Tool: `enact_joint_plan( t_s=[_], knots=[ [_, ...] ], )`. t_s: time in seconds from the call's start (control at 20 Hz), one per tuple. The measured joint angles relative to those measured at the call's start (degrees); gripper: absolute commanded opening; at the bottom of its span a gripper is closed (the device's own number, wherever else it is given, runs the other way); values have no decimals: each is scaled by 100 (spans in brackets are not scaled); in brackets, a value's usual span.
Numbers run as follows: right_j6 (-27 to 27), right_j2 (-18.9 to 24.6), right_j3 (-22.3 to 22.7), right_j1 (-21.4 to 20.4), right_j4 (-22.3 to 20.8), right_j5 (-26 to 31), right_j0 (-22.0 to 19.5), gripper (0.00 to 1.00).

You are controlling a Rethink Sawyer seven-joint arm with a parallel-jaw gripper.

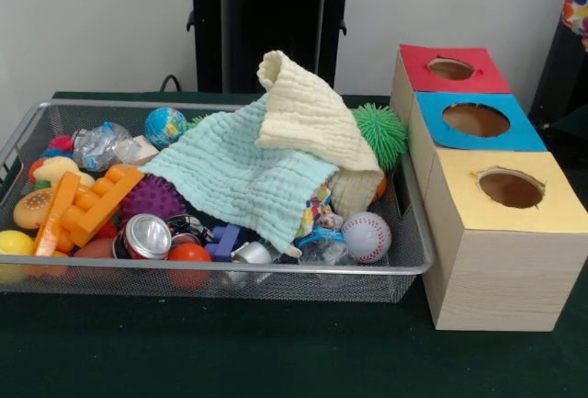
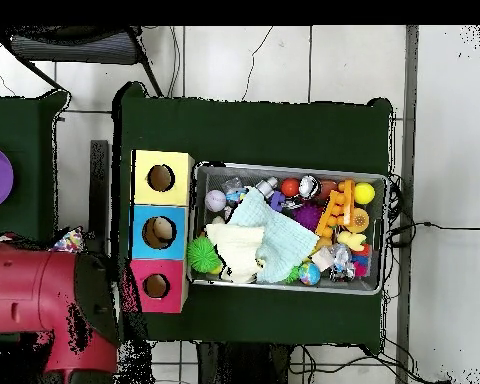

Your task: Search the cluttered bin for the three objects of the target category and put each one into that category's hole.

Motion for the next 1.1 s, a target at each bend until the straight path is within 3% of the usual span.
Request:
enact_joint_plan(
  t_s=[0.7, 1.1],
  knots=[
    [0, -56, -209, 91, -12, -87, -5, 0],
    [0, 73, -152, 364, -11, -1001, -238, 0]
  ],
)
